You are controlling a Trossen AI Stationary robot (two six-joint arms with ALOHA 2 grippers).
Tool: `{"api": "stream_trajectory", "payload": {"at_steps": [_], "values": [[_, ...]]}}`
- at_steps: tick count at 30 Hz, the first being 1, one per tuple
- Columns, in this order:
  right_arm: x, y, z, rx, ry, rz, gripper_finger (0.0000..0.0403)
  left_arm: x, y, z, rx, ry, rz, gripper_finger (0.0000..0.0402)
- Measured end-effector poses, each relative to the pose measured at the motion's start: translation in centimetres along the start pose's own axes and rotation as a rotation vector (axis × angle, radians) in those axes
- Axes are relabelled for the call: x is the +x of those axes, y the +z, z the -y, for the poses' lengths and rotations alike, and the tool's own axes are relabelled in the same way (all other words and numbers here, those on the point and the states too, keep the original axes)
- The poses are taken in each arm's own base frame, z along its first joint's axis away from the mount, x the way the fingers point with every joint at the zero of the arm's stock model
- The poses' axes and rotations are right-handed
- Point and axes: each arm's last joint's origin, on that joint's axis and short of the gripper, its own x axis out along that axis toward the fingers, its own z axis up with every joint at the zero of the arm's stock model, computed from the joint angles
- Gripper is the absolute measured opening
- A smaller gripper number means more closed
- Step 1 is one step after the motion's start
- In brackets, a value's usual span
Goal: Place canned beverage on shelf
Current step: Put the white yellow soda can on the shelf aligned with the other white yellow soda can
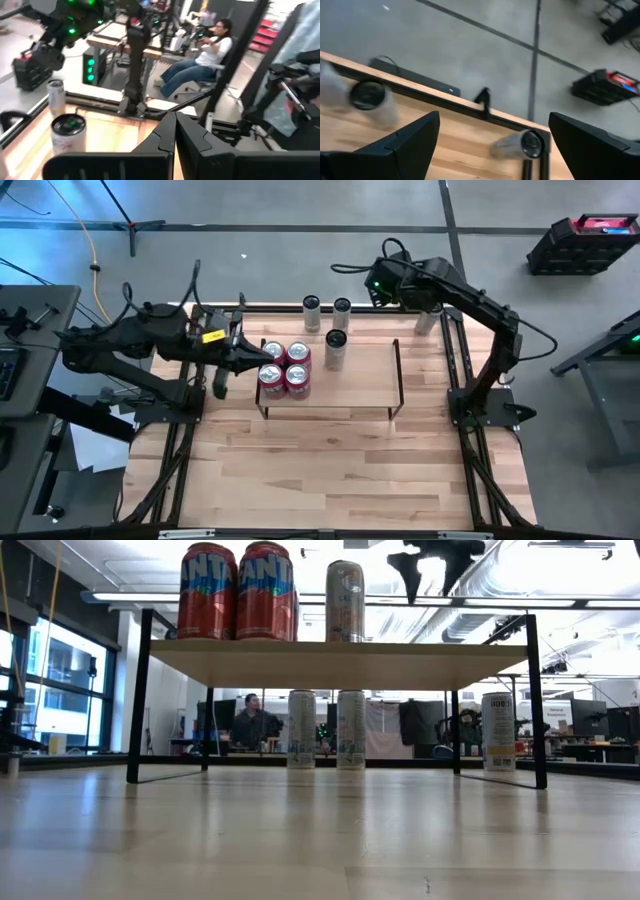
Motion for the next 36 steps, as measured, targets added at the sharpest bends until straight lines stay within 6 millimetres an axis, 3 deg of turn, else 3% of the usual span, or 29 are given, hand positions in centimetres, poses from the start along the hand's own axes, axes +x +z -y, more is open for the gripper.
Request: {"api": "stream_trajectory", "payload": {"at_steps": [4, 9, 19, 29, 36], "values": [[2.0, -0.6, 1.0, 0.017, -0.052, -0.067, 0.0362, 0.0, -0.1, -1.1, -0.023, 0.085, -0.015, 0.0], [4.1, -2.1, 3.0, 0.081, -0.121, -0.139, 0.0362, -0.5, 0.3, -4.0, -0.047, 0.217, -0.012, 0.0], [8.2, -4.3, 4.6, 0.217, -0.234, -0.165, 0.0362, 1.0, 1.1, -12.5, -0.005, 0.447, -0.023, 0.0], [12.8, -6.4, 4.7, 0.379, -0.302, -0.193, 0.0362, 3.8, 1.1, -22.6, -0.099, 0.256, 0.035, 0.0001], [12.9, -7.0, 4.8, 0.444, -0.298, -0.212, 0.0362, 3.1, 2.5, -27.1, -0.128, 0.158, 0.045, 0.0001]]}}
